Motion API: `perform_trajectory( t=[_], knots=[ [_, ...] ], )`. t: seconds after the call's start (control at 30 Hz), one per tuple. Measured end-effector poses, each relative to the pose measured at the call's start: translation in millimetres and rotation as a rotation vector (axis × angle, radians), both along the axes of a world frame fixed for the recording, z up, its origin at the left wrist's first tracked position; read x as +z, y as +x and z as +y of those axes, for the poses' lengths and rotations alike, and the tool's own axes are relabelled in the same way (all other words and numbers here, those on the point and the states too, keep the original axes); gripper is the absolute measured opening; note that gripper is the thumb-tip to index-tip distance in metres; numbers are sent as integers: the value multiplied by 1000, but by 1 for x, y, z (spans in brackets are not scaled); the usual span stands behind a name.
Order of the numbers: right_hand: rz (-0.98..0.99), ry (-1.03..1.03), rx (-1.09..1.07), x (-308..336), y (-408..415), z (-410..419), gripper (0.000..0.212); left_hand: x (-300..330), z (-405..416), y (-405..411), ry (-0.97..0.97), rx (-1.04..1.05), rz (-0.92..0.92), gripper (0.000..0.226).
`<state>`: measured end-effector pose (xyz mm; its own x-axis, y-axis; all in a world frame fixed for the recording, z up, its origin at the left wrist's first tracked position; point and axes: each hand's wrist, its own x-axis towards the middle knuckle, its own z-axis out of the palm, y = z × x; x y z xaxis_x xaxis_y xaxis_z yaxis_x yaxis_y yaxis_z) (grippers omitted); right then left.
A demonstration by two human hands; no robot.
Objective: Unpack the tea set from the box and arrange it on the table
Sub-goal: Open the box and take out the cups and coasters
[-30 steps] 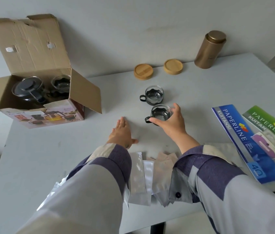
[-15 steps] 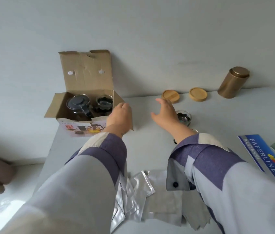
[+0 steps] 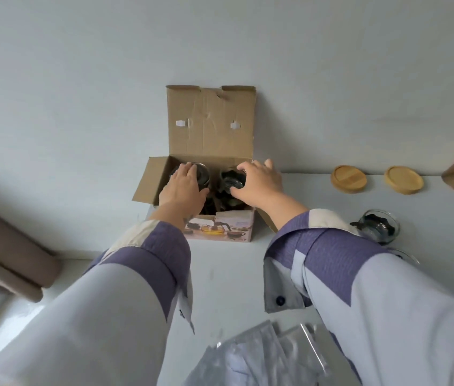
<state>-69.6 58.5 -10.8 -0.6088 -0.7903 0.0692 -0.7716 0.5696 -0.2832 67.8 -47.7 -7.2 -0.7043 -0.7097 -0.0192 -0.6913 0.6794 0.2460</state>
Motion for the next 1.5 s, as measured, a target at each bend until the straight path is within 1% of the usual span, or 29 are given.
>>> perform_trajectory(
  t=[0.07, 0.23, 0.33, 0.53, 0.63, 0.7, 0.77, 0.83, 0.93, 1.03, 1.13, 1.23, 1.37, 1.5],
  knots=[
    [40, 39, -19, -3, -4, -11, 64, -2, -8, 0, -15, -26, -27, 69],
    [150, 234, -28, -8, -4, -30, 80, -7, -17, -2, -10, -41, -73, 69],
    [183, 226, -66, -14, -2, -36, 78, -9, -16, -3, -10, -30, -75, 70],
    [140, 71, -174, -23, 3, -45, 69, -11, -19, -3, 1, -32, -99, 70],
    [113, 14, -189, -20, 4, -44, 73, -9, -18, -3, -11, -43, -138, 70],
    [68, -24, -202, -13, 6, -42, 80, -8, -18, -3, -10, -46, -154, 70],
    [-12, -99, -211, -5, 8, -40, 87, -6, -17, -3, 0, -40, -158, 69],
    [-155, -239, -197, 3, 9, -38, 89, -5, -15, -3, 13, -28, -159, 70],
    [-323, -411, -210, 14, 10, -31, 88, -4, -14, -4, 25, -23, -169, 69],
    [-466, -510, -262, 17, 9, -21, 87, -1, -13, -5, 35, -22, -186, 69],
    [-489, -573, -297, 17, 8, -7, 86, 5, -13, -6, 42, -18, -201, 69],
    [-512, -612, -331, 18, 2, 13, 85, 14, -6, -10, 4, -34, -203, 62],
    [-531, -639, -373, 20, -12, 49, 84, 22, 32, -30, -5, -51, -61, 54],
    [-505, -661, -443, 16, -33, 98, 79, 15, 89, -64, -55, -179, -10, 51]
  ],
)
